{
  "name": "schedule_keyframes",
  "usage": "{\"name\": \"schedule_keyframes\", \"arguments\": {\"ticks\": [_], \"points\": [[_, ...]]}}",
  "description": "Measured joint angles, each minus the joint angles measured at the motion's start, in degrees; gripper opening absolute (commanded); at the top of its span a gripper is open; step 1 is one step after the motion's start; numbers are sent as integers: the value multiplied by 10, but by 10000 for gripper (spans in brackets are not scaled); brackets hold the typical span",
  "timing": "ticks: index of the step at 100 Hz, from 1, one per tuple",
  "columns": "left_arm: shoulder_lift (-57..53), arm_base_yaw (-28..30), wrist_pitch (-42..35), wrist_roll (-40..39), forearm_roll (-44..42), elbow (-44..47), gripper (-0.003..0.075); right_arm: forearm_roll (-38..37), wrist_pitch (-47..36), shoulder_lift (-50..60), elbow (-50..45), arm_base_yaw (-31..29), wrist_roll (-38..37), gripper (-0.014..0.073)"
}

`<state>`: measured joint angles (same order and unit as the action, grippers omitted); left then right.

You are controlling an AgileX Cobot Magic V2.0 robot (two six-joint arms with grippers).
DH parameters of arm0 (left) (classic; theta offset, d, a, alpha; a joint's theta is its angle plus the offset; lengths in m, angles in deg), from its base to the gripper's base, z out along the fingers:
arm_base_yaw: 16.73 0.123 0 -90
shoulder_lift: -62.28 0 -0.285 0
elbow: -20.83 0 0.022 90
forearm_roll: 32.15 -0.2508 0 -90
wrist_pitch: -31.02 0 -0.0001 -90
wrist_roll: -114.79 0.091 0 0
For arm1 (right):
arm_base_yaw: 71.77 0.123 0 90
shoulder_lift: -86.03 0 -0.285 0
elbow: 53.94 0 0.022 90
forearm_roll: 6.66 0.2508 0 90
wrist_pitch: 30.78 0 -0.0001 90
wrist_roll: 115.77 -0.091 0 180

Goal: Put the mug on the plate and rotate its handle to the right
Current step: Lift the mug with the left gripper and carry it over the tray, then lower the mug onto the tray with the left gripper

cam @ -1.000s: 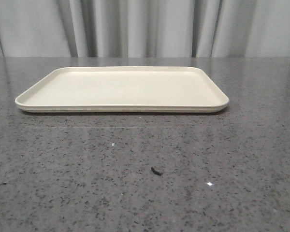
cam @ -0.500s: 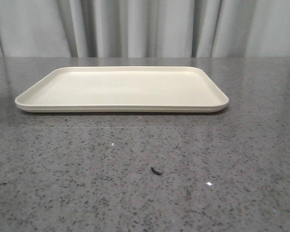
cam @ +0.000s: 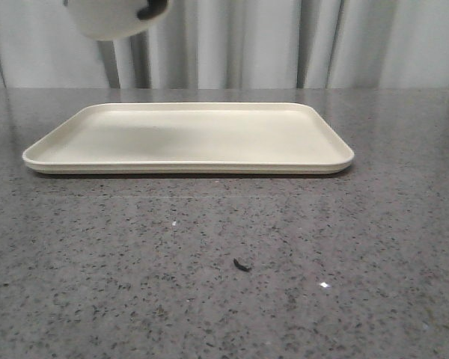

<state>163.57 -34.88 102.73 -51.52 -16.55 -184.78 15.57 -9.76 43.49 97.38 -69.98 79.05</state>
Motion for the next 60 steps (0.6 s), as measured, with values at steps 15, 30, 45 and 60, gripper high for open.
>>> {"name": "schedule_keyframes", "arguments": {"ticks": [15,30,45,60], "points": [[58,-37,0,0,3,-39,-19,0,4,0,0,0,0,405],[97,-47,-1,0,5,-49,-19,0,7,0,0,0,0,405],[129,-48,0,0,5,-51,-19,0,8,0,0,0,0,405],[143,-48,0,0,5,-51,-19,0,8,0,0,0,0,405]]}}
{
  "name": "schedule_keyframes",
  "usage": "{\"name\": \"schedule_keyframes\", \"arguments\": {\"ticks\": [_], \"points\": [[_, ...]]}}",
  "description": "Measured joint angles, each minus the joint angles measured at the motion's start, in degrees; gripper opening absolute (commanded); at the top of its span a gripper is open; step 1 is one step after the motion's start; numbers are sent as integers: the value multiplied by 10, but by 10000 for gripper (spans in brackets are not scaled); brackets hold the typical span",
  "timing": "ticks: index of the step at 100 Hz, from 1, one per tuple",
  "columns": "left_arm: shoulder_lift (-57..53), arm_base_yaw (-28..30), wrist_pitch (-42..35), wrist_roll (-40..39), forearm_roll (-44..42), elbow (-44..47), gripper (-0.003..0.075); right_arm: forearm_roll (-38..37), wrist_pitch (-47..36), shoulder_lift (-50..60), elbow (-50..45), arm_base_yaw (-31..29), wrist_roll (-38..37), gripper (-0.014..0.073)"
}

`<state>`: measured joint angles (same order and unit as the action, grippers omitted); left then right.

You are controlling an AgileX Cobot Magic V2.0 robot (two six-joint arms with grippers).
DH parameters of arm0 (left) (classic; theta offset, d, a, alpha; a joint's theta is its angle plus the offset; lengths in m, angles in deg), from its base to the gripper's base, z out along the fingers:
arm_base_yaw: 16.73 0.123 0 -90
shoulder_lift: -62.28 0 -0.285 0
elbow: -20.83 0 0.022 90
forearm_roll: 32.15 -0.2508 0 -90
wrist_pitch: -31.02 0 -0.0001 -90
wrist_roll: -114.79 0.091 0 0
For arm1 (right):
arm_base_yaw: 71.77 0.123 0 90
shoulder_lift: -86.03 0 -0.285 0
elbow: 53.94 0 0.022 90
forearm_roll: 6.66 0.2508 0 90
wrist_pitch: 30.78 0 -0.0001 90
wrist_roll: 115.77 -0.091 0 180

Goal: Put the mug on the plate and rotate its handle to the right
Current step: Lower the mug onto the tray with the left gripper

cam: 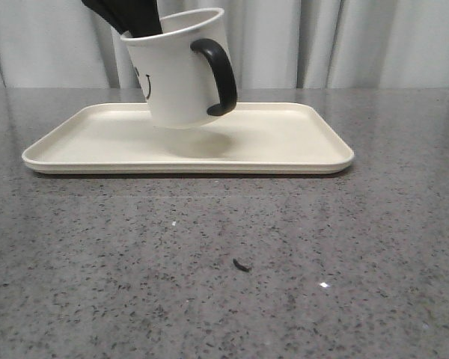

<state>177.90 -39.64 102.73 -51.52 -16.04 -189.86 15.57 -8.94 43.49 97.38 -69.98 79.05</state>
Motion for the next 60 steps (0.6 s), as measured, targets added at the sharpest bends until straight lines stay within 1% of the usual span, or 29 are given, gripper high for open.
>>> {"name": "schedule_keyframes", "arguments": {"ticks": [36,60], "points": [[31,0,0,0,3,-1,-19,0,0,0,0,0,0,405],[32,0,0,0,4,-1,-19,0,0,0,0,0,0,405]]}}
